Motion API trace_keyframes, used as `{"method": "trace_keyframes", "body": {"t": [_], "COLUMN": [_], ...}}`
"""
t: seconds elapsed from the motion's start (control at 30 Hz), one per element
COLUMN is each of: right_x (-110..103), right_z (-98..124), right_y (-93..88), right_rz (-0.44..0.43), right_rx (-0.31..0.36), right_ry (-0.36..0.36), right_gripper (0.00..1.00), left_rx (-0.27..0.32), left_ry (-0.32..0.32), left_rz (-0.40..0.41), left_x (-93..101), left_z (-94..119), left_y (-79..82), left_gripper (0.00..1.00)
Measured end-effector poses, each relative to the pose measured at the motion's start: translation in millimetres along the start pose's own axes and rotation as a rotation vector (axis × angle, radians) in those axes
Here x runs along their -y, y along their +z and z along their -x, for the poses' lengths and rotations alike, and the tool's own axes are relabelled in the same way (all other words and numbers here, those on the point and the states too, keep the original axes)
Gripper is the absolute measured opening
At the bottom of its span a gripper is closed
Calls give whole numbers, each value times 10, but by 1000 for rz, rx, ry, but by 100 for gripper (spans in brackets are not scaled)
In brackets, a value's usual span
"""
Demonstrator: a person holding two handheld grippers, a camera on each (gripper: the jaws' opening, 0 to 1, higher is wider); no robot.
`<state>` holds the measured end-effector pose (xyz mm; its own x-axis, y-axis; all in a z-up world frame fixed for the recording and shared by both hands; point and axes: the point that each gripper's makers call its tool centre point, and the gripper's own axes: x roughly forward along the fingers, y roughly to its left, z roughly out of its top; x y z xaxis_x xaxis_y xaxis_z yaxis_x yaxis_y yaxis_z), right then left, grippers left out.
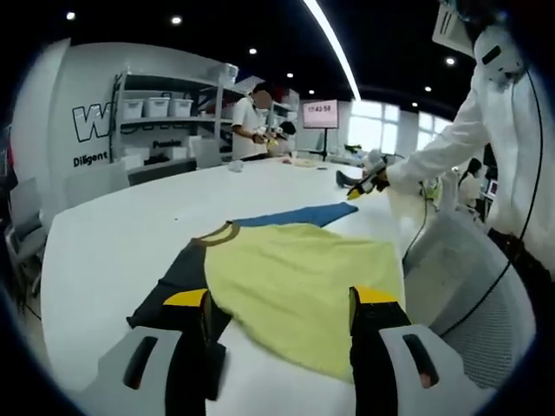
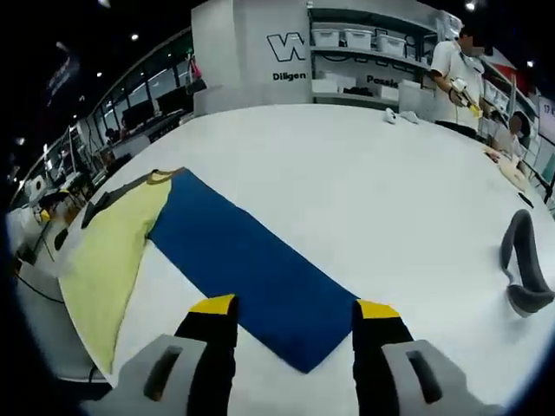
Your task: Fold the garment on the visible template until the final outline fits inside the template.
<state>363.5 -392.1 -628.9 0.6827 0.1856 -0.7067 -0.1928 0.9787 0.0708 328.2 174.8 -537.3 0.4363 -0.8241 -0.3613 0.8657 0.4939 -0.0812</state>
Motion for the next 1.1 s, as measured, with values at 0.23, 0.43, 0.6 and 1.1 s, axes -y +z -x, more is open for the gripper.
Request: {"method": "trace_keyframes", "body": {"t": [0.23,0.43,0.6,1.1], "right_x": [144,195,219,252], "right_z": [-48,-101,-175,-269], "right_y": [-113,-160,-180,-237], "right_rz": [-29,-63,-64,-68], "right_rx": [-54,-63,-68,-74], "right_ry": [-37,-45,-38,-68], "right_gripper": [44,47,47,25], "left_rx": [1,0,-3,-5], "left_ry": [12,12,21,32], "left_rz": [-2,1,7,5], "left_x": [1,38,25,7], "left_z": [13,-18,-18,-28], "left_y": [23,29,25,39], "left_gripper": [62,62,61,60]}}
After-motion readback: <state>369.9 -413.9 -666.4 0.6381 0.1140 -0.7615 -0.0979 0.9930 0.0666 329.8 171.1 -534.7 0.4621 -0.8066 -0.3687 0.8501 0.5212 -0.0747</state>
